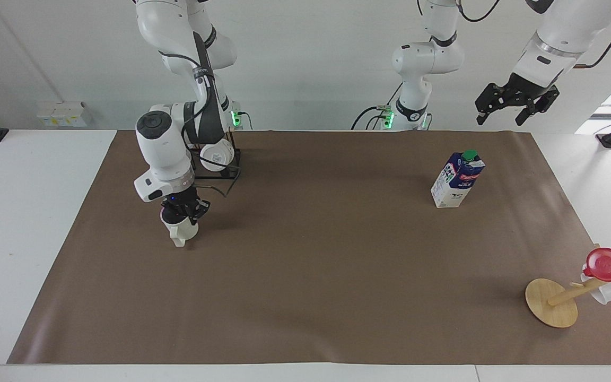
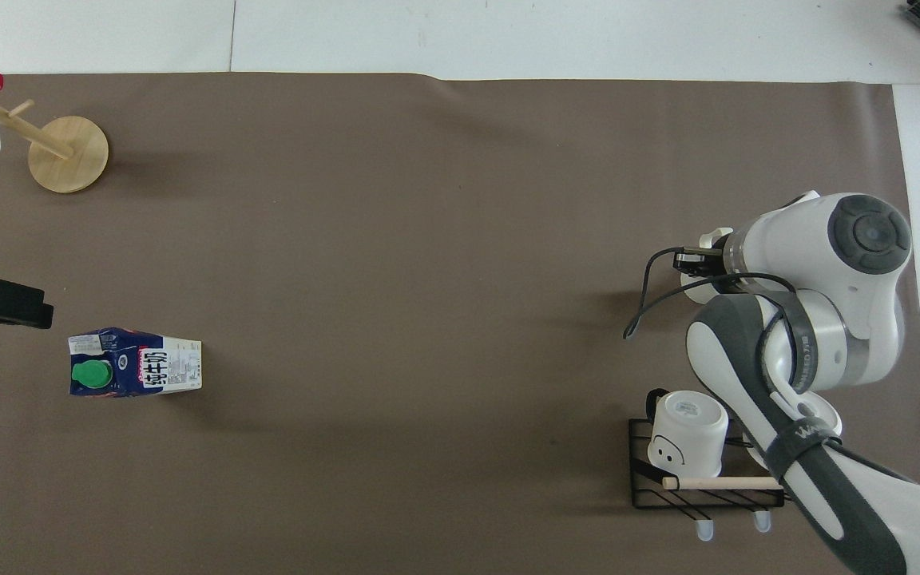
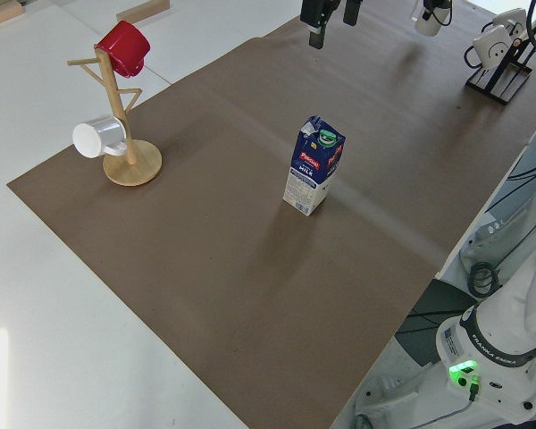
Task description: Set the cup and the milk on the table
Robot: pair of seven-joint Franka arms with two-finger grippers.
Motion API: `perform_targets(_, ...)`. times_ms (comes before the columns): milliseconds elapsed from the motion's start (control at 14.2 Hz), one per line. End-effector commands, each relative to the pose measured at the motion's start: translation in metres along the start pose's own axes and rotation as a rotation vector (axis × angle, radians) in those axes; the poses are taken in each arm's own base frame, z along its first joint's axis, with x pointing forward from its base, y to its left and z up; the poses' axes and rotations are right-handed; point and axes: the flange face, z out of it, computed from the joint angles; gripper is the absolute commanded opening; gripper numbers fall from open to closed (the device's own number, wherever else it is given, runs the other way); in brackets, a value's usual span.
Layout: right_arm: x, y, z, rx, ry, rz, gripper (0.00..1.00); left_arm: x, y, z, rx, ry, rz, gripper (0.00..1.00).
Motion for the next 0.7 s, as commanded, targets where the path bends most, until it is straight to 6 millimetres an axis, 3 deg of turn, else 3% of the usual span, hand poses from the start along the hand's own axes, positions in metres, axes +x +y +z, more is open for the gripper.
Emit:
perform_targets(0, 0.012, -0.032, -0.011, 0.009, 0.034, 0.083, 0.0, -0.003, 0.001, -0.006, 0.009, -0.004, -0.005, 1.0)
perform_targets(351, 0.008, -0.097, -0.03, 0.052, 0.068, 0.279, 0.0, -0.002, 0.005, -0.006, 0.006, 0.002, 0.007, 1.0)
perform_targets(632, -0.013, -0.14, -0.037, 0.073, 0.053, 0.402, 0.0, -0.003, 0.002, -0.003, 0.006, -0.001, 0.005, 1.0)
